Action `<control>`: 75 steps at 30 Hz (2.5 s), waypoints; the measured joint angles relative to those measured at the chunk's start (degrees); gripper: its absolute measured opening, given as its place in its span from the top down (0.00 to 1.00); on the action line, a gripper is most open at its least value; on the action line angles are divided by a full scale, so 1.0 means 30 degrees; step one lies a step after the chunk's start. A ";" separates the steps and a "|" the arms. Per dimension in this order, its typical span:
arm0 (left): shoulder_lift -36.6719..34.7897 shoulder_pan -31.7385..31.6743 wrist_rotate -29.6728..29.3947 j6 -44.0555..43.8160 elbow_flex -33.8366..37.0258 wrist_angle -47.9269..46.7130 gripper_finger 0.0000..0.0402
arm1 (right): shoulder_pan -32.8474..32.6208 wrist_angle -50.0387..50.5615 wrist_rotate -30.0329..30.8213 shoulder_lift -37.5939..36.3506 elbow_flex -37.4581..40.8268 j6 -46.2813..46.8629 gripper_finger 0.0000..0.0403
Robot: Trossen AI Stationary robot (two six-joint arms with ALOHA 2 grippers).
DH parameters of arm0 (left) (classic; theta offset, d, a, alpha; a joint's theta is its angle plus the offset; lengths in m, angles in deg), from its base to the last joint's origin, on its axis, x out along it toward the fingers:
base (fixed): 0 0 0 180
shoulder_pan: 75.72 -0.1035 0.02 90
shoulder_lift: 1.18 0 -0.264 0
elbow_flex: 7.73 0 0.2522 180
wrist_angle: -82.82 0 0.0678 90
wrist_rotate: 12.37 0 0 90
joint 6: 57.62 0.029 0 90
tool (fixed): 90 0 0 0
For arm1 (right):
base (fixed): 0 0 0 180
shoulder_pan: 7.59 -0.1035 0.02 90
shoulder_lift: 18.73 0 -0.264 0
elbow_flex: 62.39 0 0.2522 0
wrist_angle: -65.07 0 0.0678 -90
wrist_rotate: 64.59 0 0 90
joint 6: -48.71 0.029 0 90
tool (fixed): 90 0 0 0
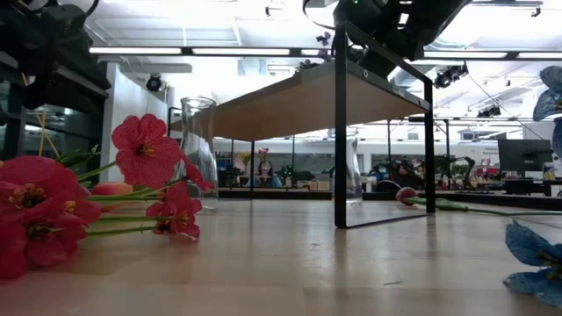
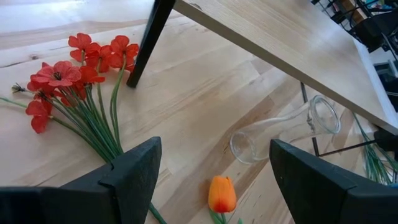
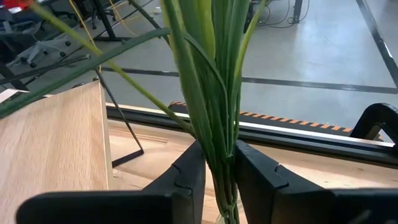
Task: Pick and place flowers into a vace then onto a shelf
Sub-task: Put the violet flowers into the top transparent vase, then put the blue flowers into the top transparent vase
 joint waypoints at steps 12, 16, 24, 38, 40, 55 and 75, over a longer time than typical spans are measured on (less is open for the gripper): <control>0.0000 0.0004 -0.0019 0.0000 0.0000 0.0000 0.17 | 0.0000 -0.0001 -0.0007 0.0000 0.0000 0.0001 0.54; 0.0000 0.0003 -0.0019 0.0000 0.0000 0.0000 0.17 | 0.0000 -0.0003 -0.0130 0.0000 0.0000 0.0000 0.50; 0.0000 0.0000 -0.0026 0.0000 0.0000 0.0000 0.17 | -0.0063 0.0007 -0.0276 -0.0063 0.0000 -0.0022 0.49; 0.0007 0.0003 -0.0084 0.0000 0.0000 -0.0031 0.17 | -0.0815 0.2486 -0.0868 -0.1657 0.0000 0.0547 0.49; 0.0007 0.0000 -0.0077 0.0000 0.0000 -0.0044 0.17 | -0.0972 0.2647 -0.0931 -0.2033 0.0000 0.0568 0.49; 0.0007 0.0000 -0.0062 0.0000 0.0000 -0.0051 0.17 | -0.3072 0.3643 -0.1767 -0.3813 0.0000 0.0517 0.49; 0.0007 0.0000 0.0018 0.0000 0.0000 -0.0051 0.17 | -0.7191 0.6483 -0.1200 -0.8247 0.0000 0.0294 0.49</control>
